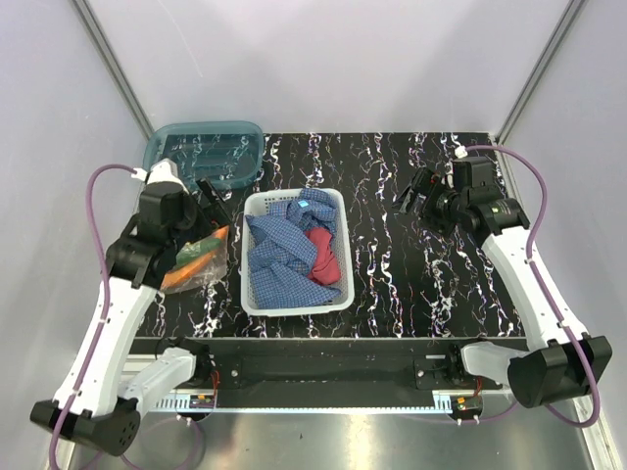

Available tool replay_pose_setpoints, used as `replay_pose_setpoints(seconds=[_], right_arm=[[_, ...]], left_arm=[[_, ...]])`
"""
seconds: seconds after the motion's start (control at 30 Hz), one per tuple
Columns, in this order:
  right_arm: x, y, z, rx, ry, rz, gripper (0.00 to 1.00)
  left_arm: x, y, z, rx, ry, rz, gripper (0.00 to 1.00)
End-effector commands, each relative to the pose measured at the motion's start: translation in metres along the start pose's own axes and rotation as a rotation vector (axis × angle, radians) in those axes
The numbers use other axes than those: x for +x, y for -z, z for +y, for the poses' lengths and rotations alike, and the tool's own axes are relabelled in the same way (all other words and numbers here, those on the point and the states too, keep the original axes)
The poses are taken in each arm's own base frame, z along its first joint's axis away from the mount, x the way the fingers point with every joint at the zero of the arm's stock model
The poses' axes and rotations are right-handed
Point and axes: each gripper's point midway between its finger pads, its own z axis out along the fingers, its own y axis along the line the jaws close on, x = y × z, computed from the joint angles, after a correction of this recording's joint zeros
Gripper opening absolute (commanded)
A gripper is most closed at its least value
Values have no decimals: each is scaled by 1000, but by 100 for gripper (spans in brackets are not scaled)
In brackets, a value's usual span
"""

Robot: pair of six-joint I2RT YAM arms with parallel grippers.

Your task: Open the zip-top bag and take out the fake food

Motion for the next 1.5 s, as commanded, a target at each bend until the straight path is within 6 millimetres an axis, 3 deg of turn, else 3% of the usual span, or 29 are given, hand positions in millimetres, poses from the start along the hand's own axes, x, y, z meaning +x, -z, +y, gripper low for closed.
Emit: replay_pose_setpoints(seconds=[0.0, 0.17, 0.23, 0.3, 0.4, 0.53, 0.63, 0.77, 1.0, 1.2, 1.27, 1.37, 1.47], right_arm=[[-13, 4, -4, 58, 8, -23, 100], [-15, 9, 15, 3, -79, -8, 100], [-2, 14, 44, -170, -3, 96, 100], [10, 16, 54, -245, 25, 164, 100], [18, 17, 61, -310, 41, 213, 100], [21, 16, 62, -336, 73, 225, 100], [23, 14, 62, -348, 80, 238, 100], [25, 11, 64, -365, 75, 256, 100], [23, 6, 68, -391, 77, 266, 100], [27, 3, 68, -398, 76, 278, 100], [30, 1, 67, -401, 77, 288, 100], [35, -2, 63, -398, 79, 303, 100], [35, -2, 64, -404, 85, 308, 100]], left_arm=[[10, -10, 40, -231, 2, 80, 99], [26, -34, 67, -338, 160, 201, 99], [27, -45, 78, -395, 173, 225, 98], [29, -56, 90, -465, 170, 234, 98], [30, -73, 103, -524, 148, 265, 95], [24, -101, 104, -484, 103, 268, 77], [21, -114, 118, -522, 113, 259, 67], [42, -128, 144, -589, 147, 339, 69], [132, -108, 168, -658, 226, 567, 71], [175, -66, 170, -656, 301, 627, 73], [182, -54, 167, -653, 328, 637, 73], [167, -46, 151, -575, 354, 571, 72], [117, -44, 132, -483, 317, 407, 72]])
